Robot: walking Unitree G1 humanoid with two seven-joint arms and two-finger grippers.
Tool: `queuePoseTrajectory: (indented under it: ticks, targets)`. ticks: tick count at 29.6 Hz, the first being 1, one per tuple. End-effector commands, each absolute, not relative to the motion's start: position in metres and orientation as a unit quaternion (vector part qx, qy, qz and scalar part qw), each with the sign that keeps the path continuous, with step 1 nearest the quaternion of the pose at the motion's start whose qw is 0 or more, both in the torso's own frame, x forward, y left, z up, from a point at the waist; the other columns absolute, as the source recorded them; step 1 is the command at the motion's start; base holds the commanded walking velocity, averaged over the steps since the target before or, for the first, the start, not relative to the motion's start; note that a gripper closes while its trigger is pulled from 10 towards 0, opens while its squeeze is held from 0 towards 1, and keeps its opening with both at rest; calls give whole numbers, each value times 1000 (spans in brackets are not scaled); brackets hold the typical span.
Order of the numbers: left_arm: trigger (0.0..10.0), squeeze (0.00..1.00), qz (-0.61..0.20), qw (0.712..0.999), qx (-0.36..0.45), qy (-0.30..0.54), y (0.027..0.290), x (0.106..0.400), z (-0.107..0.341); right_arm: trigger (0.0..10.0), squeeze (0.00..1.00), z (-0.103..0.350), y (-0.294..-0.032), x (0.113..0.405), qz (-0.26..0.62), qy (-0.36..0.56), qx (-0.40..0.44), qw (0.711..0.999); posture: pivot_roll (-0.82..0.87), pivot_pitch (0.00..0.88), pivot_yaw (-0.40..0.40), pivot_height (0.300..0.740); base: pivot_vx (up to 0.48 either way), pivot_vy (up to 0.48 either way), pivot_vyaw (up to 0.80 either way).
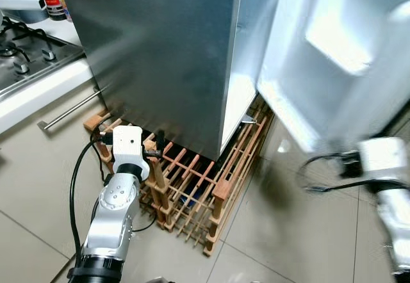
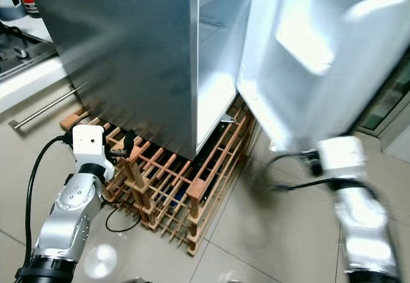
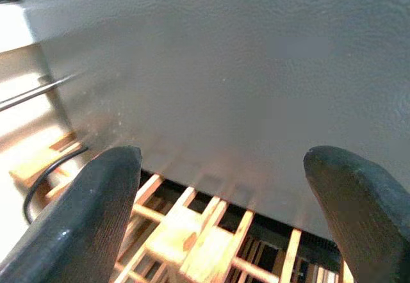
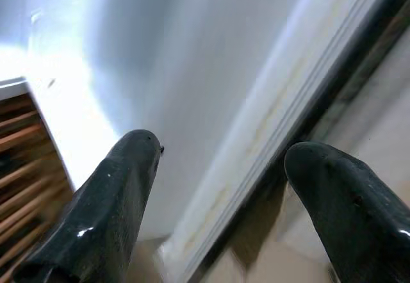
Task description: Restocking fridge
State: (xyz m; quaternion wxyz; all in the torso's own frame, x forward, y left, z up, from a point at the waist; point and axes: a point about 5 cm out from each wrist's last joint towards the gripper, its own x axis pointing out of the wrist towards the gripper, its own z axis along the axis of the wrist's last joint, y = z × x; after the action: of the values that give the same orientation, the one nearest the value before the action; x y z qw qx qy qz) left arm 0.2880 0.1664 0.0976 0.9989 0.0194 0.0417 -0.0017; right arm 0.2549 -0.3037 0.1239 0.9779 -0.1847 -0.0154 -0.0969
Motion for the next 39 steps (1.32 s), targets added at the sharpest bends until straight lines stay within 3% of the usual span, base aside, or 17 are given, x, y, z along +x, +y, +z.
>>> queuePoseTrajectory:
  ticks: [1,3,4,8,15,21,27,39]
  targets:
    - [10000,0,-1,999,23,28,163,292,103,10000,0,124,-272,260,-38,-39,-155,986,-152,0,28,731,0,0,0]
    - [10000,0,9,1000,23,19,166,293,107,10000,0,126,-249,263,0,-58,-129,990,-152,0,28,731,0,0,0]
    - [10000,0,21,1000,18,0,169,293,113,10000,0,128,-225,264,32,-75,-96,992,-135,0,25,731,0,0,0]
    - [10000,0,22,999,19,-16,170,293,119,10000,0,129,-209,263,51,-82,-85,992,-135,0,25,731,0,0,0]
    - [10000,0,43,995,-49,-75,177,289,139,10000,0,124,-185,266,74,-81,-59,992,-103,0,21,731,0,0,705]
    - [10000,0,65,991,-62,-101,195,271,145,10000,0,125,-180,267,85,-82,-47,992,-88,0,17,731,-272,296,659]
    - [10000,0,34,992,-48,-114,181,259,149,10000,0,122,-181,263,88,-77,-46,992,-78,0,14,731,-322,360,653]
    - [10000,0,21,996,34,-82,163,292,152,10000,0,123,-176,276,92,-77,-29,992,-65,0,9,731,-139,145,615]
